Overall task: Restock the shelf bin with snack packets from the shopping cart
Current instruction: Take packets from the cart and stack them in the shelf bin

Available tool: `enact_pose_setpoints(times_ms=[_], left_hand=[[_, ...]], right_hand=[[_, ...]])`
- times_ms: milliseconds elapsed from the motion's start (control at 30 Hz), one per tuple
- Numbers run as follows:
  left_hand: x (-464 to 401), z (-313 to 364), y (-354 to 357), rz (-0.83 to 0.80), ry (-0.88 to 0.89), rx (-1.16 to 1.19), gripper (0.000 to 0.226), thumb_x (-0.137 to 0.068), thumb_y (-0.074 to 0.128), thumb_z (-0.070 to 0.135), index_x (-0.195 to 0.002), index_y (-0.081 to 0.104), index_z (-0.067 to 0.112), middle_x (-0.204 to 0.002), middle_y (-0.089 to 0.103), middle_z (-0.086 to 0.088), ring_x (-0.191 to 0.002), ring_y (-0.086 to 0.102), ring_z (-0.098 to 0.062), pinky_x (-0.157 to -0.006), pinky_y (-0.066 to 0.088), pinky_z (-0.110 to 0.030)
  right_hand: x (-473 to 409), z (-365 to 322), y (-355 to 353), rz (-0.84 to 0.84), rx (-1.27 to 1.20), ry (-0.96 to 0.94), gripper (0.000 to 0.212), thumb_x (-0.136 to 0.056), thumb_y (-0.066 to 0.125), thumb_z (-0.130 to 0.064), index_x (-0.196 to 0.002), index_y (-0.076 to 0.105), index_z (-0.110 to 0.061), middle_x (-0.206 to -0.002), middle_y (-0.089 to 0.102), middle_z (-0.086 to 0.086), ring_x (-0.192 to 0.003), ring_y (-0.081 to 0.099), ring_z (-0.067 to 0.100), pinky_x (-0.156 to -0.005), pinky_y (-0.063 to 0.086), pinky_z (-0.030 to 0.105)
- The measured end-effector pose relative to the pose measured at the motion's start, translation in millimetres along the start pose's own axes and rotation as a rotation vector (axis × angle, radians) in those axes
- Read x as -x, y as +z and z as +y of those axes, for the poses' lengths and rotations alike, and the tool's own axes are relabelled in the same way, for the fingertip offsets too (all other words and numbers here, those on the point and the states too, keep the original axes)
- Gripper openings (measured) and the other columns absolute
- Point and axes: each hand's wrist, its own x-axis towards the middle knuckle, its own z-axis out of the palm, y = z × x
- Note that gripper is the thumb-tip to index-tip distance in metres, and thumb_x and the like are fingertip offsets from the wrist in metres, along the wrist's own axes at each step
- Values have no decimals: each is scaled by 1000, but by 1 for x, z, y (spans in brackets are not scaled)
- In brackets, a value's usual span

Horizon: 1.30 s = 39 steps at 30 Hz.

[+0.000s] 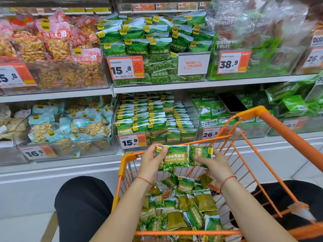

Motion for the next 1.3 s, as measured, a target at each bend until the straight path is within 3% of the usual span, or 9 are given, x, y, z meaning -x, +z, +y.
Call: enact_pose_setpoints(times_ms=[100, 167, 333, 467, 700, 833, 1033, 1200, 1300], left_hand=[[1, -2, 1, -88, 12, 24, 10, -92, 58, 25, -96, 58, 16, -92, 60, -6, -87, 55, -15, -71, 43, -18], [1, -4, 2, -96, 18, 6, 9, -92, 59, 26, -94, 58, 18, -89, 59, -6, -87, 55, -15, -74, 43, -20], [0, -5, 3, -58, -34, -9, 14, -94, 55, 27, -102, 56, 15, -107, 58, -5, -104, 51, -16, -79, 41, -19], [0, 0, 0, -21, -57, 67, 11, -95, 53, 26, -92, 57, 17, -97, 53, -3, -88, 48, -7, -71, 36, -12], [1, -7, 5, -15, 11, -89, 16, -94, 55, 29, -98, 57, 14, -102, 60, -11, -109, 52, -30, -83, 41, -31], [6, -6, 9, 65, 105, -230, 12, -96, 52, 26, -98, 49, 14, -84, 51, 3, -83, 48, -18, -63, 37, -10], [9, -13, 14, 34, 111, -283, 14, -94, 54, 31, -94, 46, 21, -84, 52, 2, -68, 44, -10, -61, 37, -19], [0, -6, 5, 2, -112, -50, 36, -92, 61, 15, -124, 46, 14, -131, 46, -2, -120, 42, -17, -101, 38, -32], [-1, -4, 0, 4, -127, 117, 40, -88, 66, 12, -123, 50, 19, -130, 49, -1, -123, 44, -18, -94, 47, -31]], right_hand=[[5, -2, 3, 12, 160, -150, 24, -79, 76, -24, -89, 58, -11, -98, 64, 0, -85, 57, 14, -74, 45, 23], [7, -5, 1, -119, -134, 58, 19, -80, 73, -25, -87, 59, -15, -92, 64, 5, -76, 54, 14, -66, 43, 23], [-1, -3, -8, -96, -861, 337, 14, -88, 61, -7, -101, 56, -9, -119, 50, 18, -111, 53, 30, -93, 46, 39], [1, -1, -4, -162, -529, 326, 43, -86, 60, 1, -128, 49, -1, -119, 56, 14, -96, 57, 21, -82, 52, 33], [3, 3, 5, -270, -334, 334, 60, -86, 65, -17, -141, 40, -13, -141, 43, 6, -134, 32, 34, -75, 47, 33], [10, 0, 9, -332, -332, 266, 57, -90, 60, -30, -141, 39, -13, -133, 49, 10, -137, 32, 36, -88, 49, 41], [12, 11, 24, -244, 223, -89, 88, -80, 74, -28, -148, 22, -8, -153, 27, 13, -140, 28, 25, -111, 33, 42], [6, 7, 18, -119, 30, -65, 83, -85, 70, -16, -150, 18, -8, -156, 21, 12, -143, 23, 23, -111, 27, 39], [3, 7, 12, -23, 40, -79, 81, -87, 67, -17, -150, 17, -9, -157, 20, 12, -143, 22, 24, -111, 27, 40]])
